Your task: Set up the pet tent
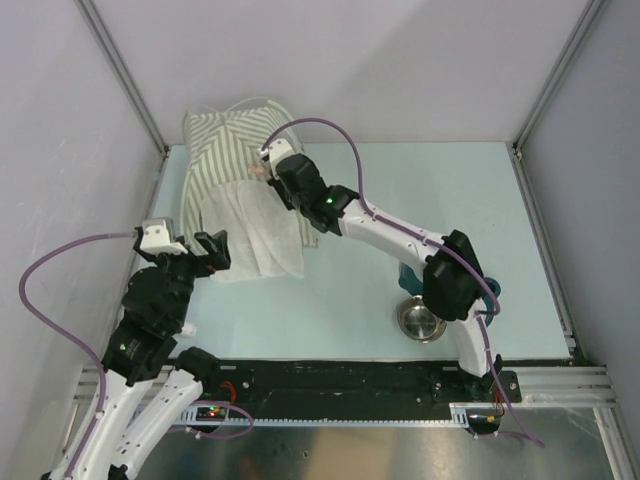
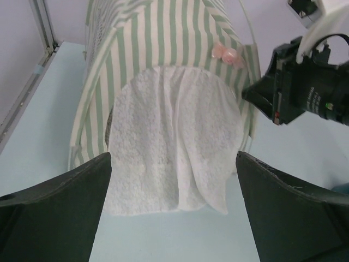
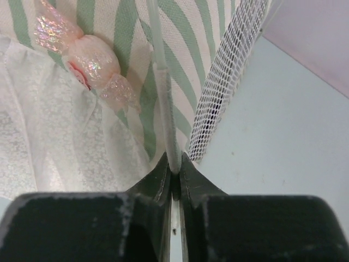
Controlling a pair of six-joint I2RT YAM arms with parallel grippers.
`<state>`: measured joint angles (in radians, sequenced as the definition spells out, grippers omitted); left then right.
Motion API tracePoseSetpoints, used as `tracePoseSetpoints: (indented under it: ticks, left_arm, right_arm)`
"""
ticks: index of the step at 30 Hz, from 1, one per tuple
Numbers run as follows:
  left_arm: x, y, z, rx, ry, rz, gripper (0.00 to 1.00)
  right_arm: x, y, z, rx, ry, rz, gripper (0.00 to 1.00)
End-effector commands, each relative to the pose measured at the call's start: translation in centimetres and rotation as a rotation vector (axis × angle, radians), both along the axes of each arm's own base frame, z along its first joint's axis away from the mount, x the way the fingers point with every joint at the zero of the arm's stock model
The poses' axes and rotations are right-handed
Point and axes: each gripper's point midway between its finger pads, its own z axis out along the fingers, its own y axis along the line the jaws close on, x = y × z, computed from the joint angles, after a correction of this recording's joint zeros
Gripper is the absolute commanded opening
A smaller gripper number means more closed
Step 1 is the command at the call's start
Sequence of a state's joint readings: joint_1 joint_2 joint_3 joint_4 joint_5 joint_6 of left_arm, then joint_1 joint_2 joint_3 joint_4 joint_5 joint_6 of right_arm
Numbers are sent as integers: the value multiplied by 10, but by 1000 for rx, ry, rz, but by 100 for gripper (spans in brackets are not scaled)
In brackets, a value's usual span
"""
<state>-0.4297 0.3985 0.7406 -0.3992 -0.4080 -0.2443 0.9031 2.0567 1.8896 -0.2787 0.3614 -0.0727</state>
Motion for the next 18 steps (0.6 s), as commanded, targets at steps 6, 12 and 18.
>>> tracePoseSetpoints:
  ticks: [6, 12, 18]
  left_arm:
    - [-4, 3, 8, 6, -1, 5, 100]
    - [0, 1, -2, 16, 36, 5, 100]
    - [10, -8, -15, 31, 91, -19, 100]
  right_arm:
    - [6, 26, 33, 134, 47, 57, 69]
    - [-24, -24, 101, 303, 237, 74, 99]
    - [-48, -97, 124, 364, 300, -37, 99]
